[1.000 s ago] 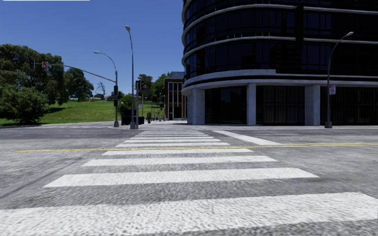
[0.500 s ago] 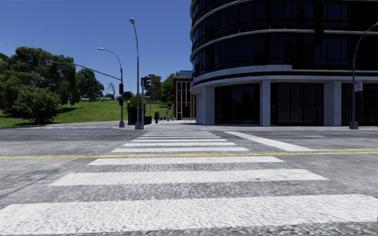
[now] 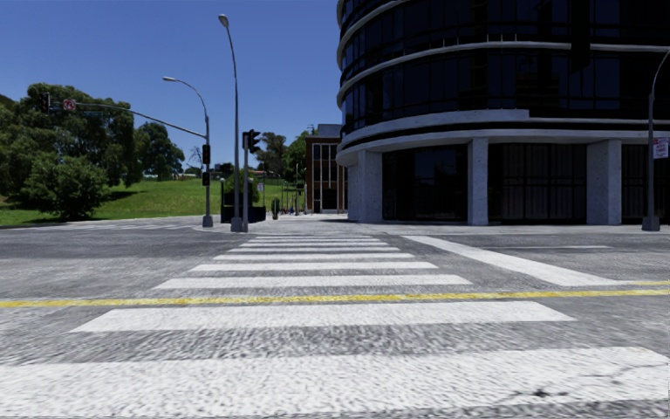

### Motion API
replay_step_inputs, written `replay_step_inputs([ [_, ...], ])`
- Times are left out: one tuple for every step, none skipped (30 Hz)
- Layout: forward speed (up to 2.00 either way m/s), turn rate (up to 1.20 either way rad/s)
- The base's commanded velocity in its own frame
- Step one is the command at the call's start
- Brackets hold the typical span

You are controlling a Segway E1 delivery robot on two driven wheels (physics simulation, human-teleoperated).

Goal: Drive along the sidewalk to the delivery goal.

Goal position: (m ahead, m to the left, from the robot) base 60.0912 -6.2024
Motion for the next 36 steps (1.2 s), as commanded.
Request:
replay_step_inputs([
  [2.00, 0.00],
  [2.00, 0.00],
  [2.00, 0.00],
  [2.00, 0.03],
  [2.00, 0.03],
  [2.00, 0.10],
  [2.00, 0.15],
  [2.00, 0.17],
  [2.00, 0.17],
  [2.00, 0.17],
  [2.00, 0.18],
  [2.00, 0.19],
  [2.00, 0.20],
  [2.00, 0.20],
  [2.00, 0.20],
  [2.00, 0.21],
  [2.00, 0.21],
  [2.00, 0.21],
  [2.00, 0.21],
  [2.00, 0.22],
  [2.00, 0.23],
  [2.00, 0.25],
  [2.00, 0.25],
  [2.00, 0.26],
  [2.00, 0.27],
  [2.00, 0.27],
  [2.00, 0.27],
  [2.00, 0.27],
  [2.00, 0.27],
  [2.00, 0.27],
  [2.00, 0.27],
  [2.00, 0.27],
  [2.00, 0.27],
  [2.00, 0.27],
  [2.00, 0.16],
  [2.00, 0.06],
])
